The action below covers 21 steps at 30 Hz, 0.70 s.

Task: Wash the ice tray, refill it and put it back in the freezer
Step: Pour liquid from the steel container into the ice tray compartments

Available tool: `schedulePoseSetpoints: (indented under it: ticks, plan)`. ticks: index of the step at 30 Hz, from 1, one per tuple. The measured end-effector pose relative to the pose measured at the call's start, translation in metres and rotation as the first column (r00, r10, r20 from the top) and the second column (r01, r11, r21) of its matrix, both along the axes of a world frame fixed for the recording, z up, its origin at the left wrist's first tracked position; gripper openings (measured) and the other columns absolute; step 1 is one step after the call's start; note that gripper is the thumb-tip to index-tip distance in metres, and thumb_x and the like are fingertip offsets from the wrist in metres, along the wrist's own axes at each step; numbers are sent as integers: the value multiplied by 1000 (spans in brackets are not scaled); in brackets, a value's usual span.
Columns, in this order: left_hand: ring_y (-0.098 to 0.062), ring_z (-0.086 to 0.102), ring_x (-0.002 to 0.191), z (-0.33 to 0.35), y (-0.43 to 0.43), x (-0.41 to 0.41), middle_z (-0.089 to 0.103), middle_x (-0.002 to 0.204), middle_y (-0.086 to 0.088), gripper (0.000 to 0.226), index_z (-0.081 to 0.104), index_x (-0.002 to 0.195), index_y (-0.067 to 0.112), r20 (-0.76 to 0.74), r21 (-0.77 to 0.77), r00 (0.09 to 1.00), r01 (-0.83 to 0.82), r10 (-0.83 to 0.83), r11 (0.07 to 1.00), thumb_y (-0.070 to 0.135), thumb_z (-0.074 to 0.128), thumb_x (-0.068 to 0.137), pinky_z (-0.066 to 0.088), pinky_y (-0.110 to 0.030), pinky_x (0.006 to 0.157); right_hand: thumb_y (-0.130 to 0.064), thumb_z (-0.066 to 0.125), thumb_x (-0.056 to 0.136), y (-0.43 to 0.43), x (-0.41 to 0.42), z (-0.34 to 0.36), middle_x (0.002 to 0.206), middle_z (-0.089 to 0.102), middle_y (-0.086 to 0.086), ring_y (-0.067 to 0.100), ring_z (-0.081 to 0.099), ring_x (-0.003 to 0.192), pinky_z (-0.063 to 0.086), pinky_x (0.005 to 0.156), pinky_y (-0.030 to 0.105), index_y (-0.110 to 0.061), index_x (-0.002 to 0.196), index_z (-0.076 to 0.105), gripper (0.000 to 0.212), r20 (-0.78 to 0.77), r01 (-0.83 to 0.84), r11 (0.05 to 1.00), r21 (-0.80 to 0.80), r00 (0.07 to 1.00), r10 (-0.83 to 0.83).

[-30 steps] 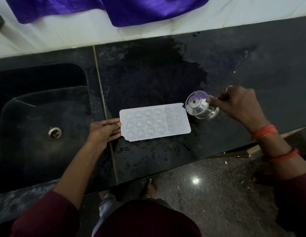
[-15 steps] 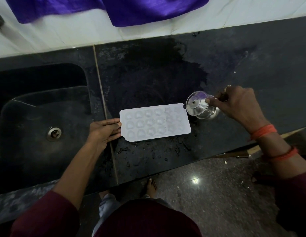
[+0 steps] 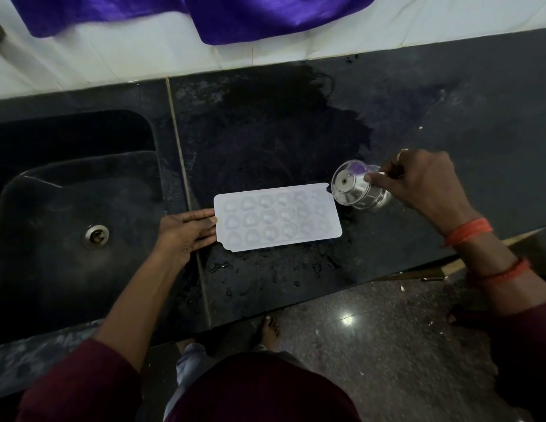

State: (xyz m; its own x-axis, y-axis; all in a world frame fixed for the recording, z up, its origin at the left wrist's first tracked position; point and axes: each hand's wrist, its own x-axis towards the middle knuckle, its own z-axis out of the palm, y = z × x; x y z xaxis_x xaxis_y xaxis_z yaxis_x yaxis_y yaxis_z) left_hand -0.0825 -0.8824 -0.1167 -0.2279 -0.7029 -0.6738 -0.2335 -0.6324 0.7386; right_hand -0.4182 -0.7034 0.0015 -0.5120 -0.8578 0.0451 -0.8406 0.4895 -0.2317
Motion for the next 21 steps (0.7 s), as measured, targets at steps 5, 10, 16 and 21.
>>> schedulePoseSetpoints:
  ticks: [5, 10, 16, 21]
  plan:
    - [-13, 76, 70, -1, 0, 0, 79, 81, -6, 12, 76, 96, 9, 2, 3, 1000, -3, 3, 1000, 1, 76, 87, 61, -23, 58, -46, 77, 83, -3, 3, 1, 79, 72, 14, 35, 68, 74, 52, 74, 39, -10, 84, 74, 35, -8, 2, 1000, 26, 1000, -1]
    - [-13, 77, 70, 0, -1, 0, 79, 80, -6, 12, 76, 97, 8, -9, 3, 1000, 1, -1, 1000, 1, 77, 87, 60, -23, 58, -43, 77, 84, -4, 5, 4, 75, 71, 13, 27, 62, 66, 50, 72, 36, -9, 84, 73, 34, -2, -13, 1000, 27, 1000, 13]
    - [-12, 76, 68, 0, 0, 0, 79, 77, -4, 12, 76, 97, 8, -12, 3, 1000, 4, -4, 1000, 1, 76, 88, 62, -23, 61, -43, 76, 84, -3, 4, 3, 76, 72, 13, 31, 67, 70, 55, 76, 42, -9, 86, 74, 34, 6, -12, 1000, 17, 1000, 12]
    - [-11, 76, 68, -2, -1, 0, 79, 78, -4, 11, 76, 96, 9, -10, 7, 1000, 2, -2, 1000, 1, 76, 87, 61, -23, 59, -45, 74, 85, 7, -2, -1, 82, 73, 12, 28, 68, 73, 45, 70, 30, -8, 87, 76, 37, 16, -4, 1000, -7, 1000, 4]
